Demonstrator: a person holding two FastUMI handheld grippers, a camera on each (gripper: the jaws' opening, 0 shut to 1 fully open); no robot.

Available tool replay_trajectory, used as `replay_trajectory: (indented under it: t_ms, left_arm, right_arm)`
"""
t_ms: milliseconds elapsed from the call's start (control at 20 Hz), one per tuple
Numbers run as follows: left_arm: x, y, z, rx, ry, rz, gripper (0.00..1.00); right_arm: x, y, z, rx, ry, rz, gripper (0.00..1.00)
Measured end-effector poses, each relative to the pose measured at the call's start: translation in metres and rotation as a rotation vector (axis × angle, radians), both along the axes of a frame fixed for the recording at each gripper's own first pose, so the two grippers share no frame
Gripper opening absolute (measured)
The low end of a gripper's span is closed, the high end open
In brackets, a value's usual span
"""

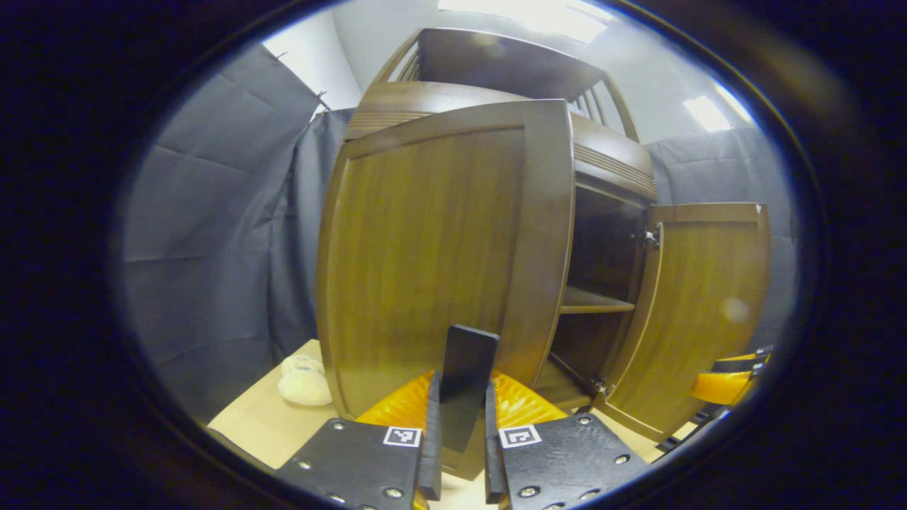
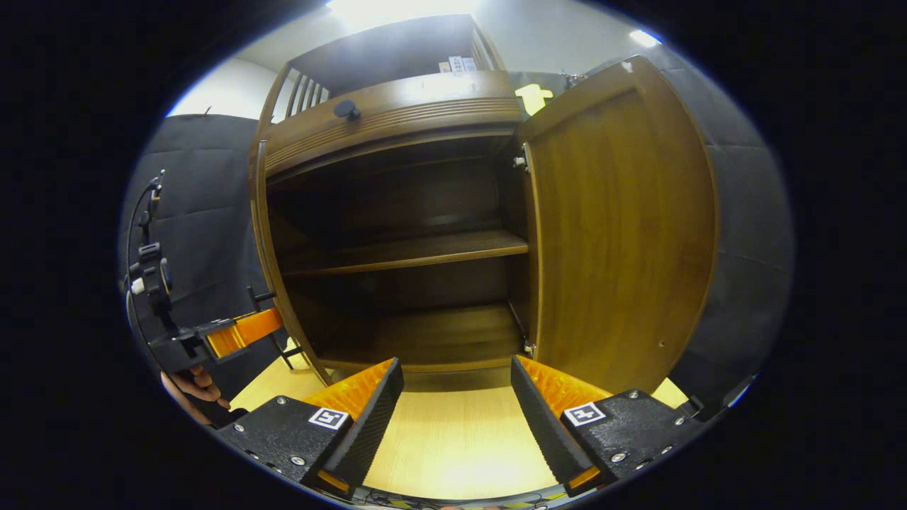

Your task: Open the right door of the double-door shoe cabinet with the right hand, and open the left door with the left hand.

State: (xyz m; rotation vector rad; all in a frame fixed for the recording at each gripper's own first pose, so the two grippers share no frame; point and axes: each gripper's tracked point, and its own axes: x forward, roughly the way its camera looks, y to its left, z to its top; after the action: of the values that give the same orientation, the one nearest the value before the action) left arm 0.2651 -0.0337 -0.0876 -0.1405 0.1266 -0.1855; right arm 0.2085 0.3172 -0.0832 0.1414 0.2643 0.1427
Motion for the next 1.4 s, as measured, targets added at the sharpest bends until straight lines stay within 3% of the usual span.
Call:
replay_trajectory:
  t_ms: [100,350,400,450,650,800,850,900,1000,1050,1250,1400]
  left_arm:
    - [-0.013,0.015,0.000,0.004,0.004,0.025,0.31]
    - [-0.042,0.058,0.001,0.035,-0.009,0.089,0.09]
    - [-0.047,0.070,0.002,0.030,-0.010,0.109,0.09]
    - [-0.052,0.080,0.001,0.020,-0.009,0.129,0.21]
    - [-0.072,0.123,0.008,-0.061,-0.026,0.177,0.21]
    - [-0.073,0.165,0.004,-0.018,-0.043,0.262,0.21]
    - [-0.083,0.180,0.008,-0.008,-0.044,0.284,0.04]
    - [-0.083,0.188,0.009,-0.012,-0.048,0.272,0.07]
    - [-0.087,0.200,0.007,-0.005,-0.056,0.219,0.01]
    - [-0.088,0.209,0.008,0.014,-0.063,0.200,0.04]
    - [-0.091,0.246,0.007,0.073,-0.068,0.178,0.04]
    - [-0.091,0.239,0.006,0.045,-0.065,0.126,0.05]
  right_arm:
    - [0.004,0.011,-0.003,0.007,0.009,0.027,0.92]
    - [0.018,0.041,-0.007,0.005,0.019,0.107,0.92]
    - [0.020,0.047,-0.007,0.004,0.019,0.125,0.95]
    - [0.023,0.052,-0.007,0.002,0.018,0.142,0.95]
    - [0.032,0.078,-0.005,-0.001,0.010,0.202,0.95]
    - [0.036,0.090,-0.003,-0.008,0.007,0.235,0.95]
    - [0.036,0.095,-0.004,-0.010,0.007,0.244,0.95]
    - [0.036,0.098,-0.003,-0.013,0.005,0.249,0.95]
    - [0.038,0.102,-0.002,-0.021,0.002,0.254,0.95]
    - [0.039,0.103,-0.003,-0.025,0.002,0.253,0.95]
    - [0.044,0.101,-0.002,-0.036,0.004,0.235,0.95]
    - [0.049,0.098,0.000,-0.044,0.009,0.217,0.95]
